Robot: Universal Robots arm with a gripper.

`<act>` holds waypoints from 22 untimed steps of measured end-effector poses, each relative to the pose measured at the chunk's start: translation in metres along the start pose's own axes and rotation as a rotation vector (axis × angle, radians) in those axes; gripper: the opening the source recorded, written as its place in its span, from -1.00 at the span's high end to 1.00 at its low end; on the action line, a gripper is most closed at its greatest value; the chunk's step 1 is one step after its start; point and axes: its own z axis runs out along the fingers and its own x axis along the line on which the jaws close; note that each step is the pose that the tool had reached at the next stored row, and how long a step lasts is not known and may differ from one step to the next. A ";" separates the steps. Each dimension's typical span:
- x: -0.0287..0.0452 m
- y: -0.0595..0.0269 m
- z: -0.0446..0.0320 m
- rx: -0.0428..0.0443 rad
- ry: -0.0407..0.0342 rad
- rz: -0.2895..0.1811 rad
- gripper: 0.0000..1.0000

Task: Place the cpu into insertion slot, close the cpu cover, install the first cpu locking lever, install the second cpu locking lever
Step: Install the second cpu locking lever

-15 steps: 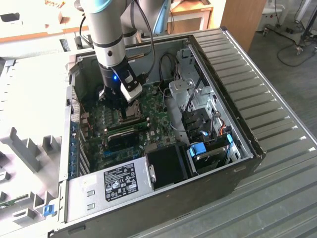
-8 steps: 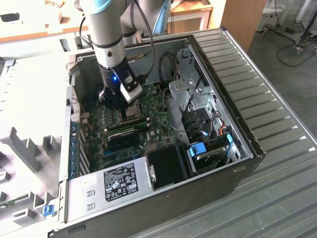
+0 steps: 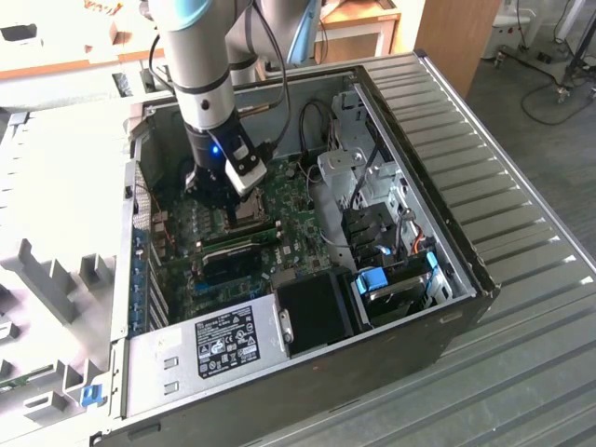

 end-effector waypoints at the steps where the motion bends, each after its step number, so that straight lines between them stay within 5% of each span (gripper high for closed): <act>1: 0.0002 0.0000 0.0005 0.0000 0.0000 0.000 0.79; 10: 0.0027 -0.0001 0.0045 -0.0009 0.0000 0.000 0.79; 15: 0.0042 -0.0001 0.0054 -0.0152 0.0006 0.001 0.79; 22: 0.0066 -0.0002 0.0070 -0.0190 0.0007 0.001 0.79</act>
